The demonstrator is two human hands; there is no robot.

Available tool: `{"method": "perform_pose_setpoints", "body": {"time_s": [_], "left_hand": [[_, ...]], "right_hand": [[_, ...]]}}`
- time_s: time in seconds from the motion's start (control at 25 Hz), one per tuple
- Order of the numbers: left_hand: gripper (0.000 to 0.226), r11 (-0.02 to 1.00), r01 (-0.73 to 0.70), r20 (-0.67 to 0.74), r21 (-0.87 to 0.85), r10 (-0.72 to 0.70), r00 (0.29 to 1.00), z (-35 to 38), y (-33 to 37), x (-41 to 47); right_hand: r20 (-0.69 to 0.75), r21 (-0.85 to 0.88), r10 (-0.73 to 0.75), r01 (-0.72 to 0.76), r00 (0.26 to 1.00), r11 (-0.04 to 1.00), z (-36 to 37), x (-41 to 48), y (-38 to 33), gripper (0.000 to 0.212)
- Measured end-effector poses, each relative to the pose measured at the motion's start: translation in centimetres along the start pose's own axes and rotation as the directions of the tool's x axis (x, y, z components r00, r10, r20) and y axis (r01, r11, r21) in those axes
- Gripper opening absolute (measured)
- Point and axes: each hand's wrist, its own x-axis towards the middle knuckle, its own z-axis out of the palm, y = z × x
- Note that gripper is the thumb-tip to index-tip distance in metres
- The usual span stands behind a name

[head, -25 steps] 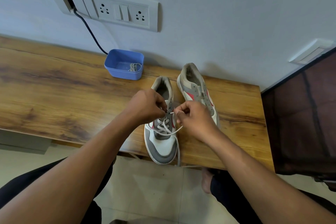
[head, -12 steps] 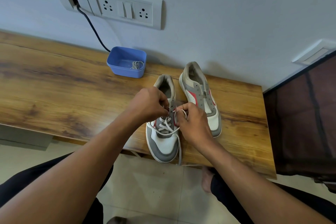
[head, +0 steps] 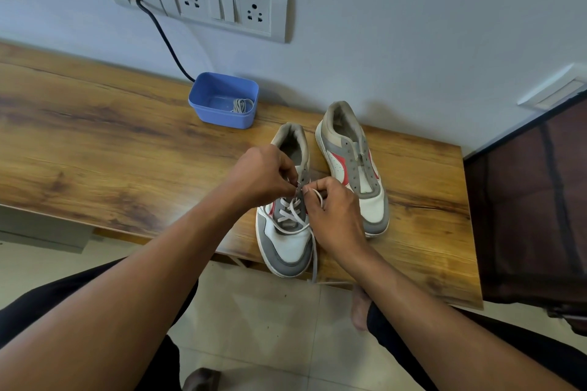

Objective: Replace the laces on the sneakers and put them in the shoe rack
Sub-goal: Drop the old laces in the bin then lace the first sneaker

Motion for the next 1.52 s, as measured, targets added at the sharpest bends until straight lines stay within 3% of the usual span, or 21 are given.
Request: {"method": "perform_pose_setpoints", "body": {"time_s": [0.2, 0.52, 0.72, 0.96, 1.16, 1.36, 1.52], "left_hand": [[0.002, 1.000, -0.006, 0.027, -0.022, 0.006, 1.000, -0.1, -0.3, 0.1], [0.009, 0.979, 0.059, 0.042, -0.193, -0.052, 0.998, -0.1, -0.5, 0.2], [0.009, 0.951, 0.111, 0.157, -0.289, -0.068, 0.985, -1.8, -1.2, -0.6], [0.009, 0.921, 0.219, 0.314, -0.324, -0.113, 0.943, -2.4, -1.7, -0.8], [0.005, 0.906, 0.196, 0.229, -0.375, -0.114, 0.967, -1.7, -1.1, -0.7], [0.011, 0.830, 0.345, 0.300, -0.438, -0.227, 0.927, -3.3, -1.9, -1.1], [0.006, 0.792, 0.326, 0.286, -0.516, -0.199, 0.937, -2.6, -1.4, -0.9]], "right_hand": [[0.056, 0.085, 0.064, -0.068, 0.996, 0.994, -1.3, 0.6, -0.9, 0.011], [0.208, -0.015, 0.073, -0.071, 0.975, 0.997, -4.0, 4.0, -3.6, 0.020], [0.310, 0.084, 0.153, -0.188, 0.938, 0.979, -4.5, 4.8, -4.0, 0.013], [0.308, 0.047, 0.127, -0.148, 0.943, 0.988, -4.0, 4.3, -4.3, 0.012], [0.277, 0.025, 0.111, -0.123, 0.954, 0.992, -3.6, 4.2, -4.2, 0.019], [0.268, 0.030, 0.125, -0.138, 0.955, 0.990, -3.7, 4.2, -4.4, 0.015], [0.266, 0.033, 0.140, -0.154, 0.954, 0.987, -3.4, 4.3, -4.4, 0.015]]}}
